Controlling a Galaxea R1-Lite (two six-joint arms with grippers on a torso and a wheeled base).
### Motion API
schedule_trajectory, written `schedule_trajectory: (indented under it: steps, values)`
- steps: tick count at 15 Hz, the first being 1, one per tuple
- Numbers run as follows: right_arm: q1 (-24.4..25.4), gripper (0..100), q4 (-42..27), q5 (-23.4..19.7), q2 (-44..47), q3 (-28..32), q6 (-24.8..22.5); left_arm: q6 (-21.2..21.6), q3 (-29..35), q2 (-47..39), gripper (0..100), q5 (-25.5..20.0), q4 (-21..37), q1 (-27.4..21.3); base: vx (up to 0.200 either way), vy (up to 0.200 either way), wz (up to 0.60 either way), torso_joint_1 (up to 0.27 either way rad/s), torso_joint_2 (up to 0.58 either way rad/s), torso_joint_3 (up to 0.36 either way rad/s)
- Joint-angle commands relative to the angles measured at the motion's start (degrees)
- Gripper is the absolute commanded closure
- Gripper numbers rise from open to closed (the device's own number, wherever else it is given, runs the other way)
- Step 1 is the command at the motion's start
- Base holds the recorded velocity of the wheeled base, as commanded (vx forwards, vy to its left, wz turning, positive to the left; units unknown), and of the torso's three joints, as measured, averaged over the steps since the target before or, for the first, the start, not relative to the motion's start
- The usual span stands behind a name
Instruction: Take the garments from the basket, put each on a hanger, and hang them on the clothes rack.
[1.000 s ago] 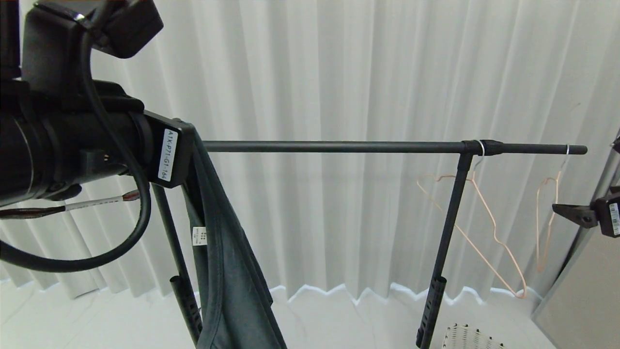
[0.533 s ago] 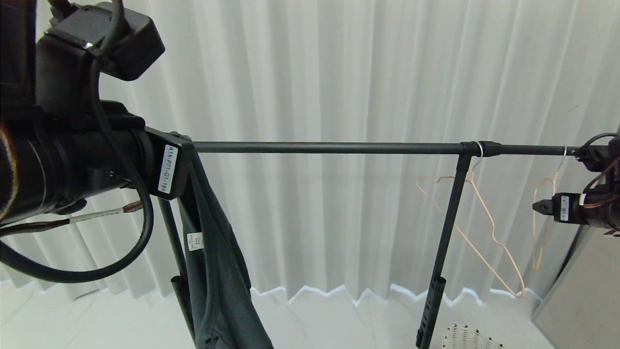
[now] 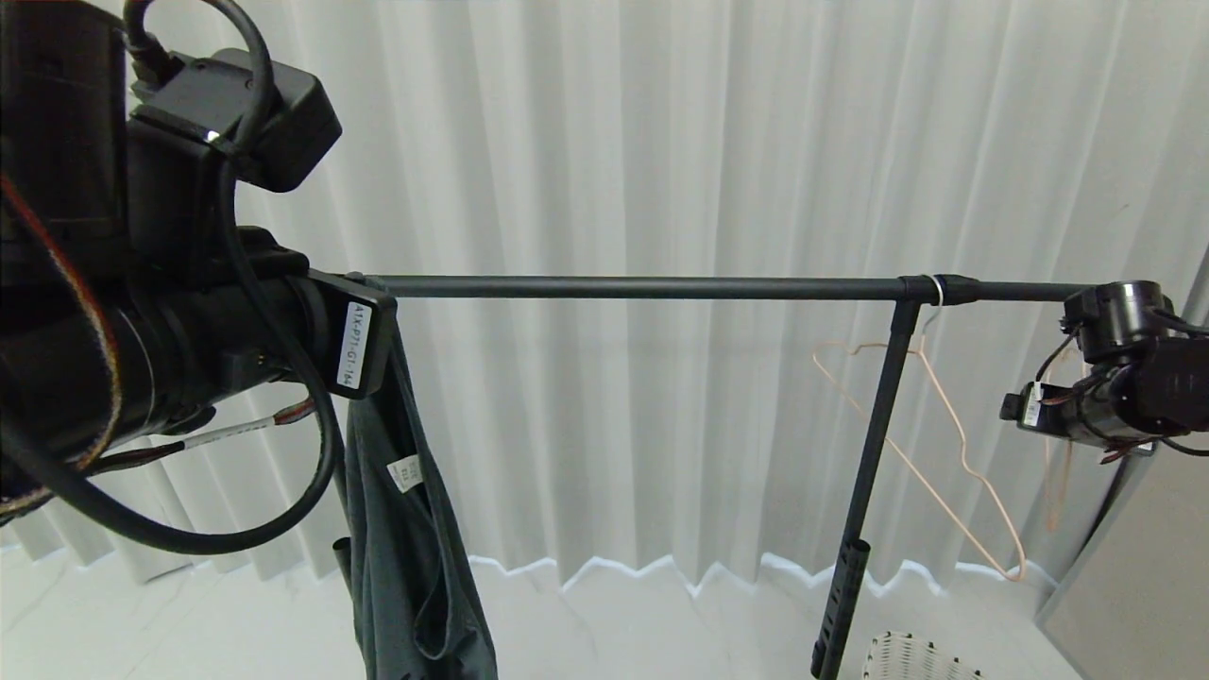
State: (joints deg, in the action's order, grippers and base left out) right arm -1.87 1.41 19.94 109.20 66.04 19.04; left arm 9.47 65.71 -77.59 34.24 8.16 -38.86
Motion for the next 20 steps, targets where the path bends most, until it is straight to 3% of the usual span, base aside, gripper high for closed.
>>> schedule_trajectory:
  steps: [1, 6, 7, 17, 20]
  values:
    - [0.02, 0, -2.38, 1.68, 3.30, 3.40, 2.76, 0.02, -0.14, -0.10, 100, 0.03, -0.07, 0.10, 0.000, 0.000, 0.00, 0.000, 0.00, 0.000]
    - [0.90, 0, -5.28, 1.94, 4.09, 6.65, 5.48, 0.02, -0.05, -0.10, 100, 0.03, 0.02, 0.10, 0.000, 0.000, 0.00, 0.000, 0.00, 0.000]
    - [0.90, 100, -5.28, 1.94, 4.09, 6.56, 5.48, 0.11, -0.05, -0.01, 100, 0.03, -0.07, 0.10, 0.000, 0.000, 0.00, 0.000, 0.00, 0.000]
    - [1.16, 100, -8.36, 2.91, 2.33, 6.47, 5.04, 0.20, 0.21, 0.43, 100, 0.12, -0.07, 0.10, 0.000, 0.000, 0.00, 0.000, 0.00, 0.000]
    - [1.16, 100, -8.62, 2.47, -2.06, 4.45, 0.03, 0.20, 0.21, 0.51, 100, 0.12, -0.51, 0.10, 0.000, 0.000, 0.00, 0.000, 0.00, 0.000]
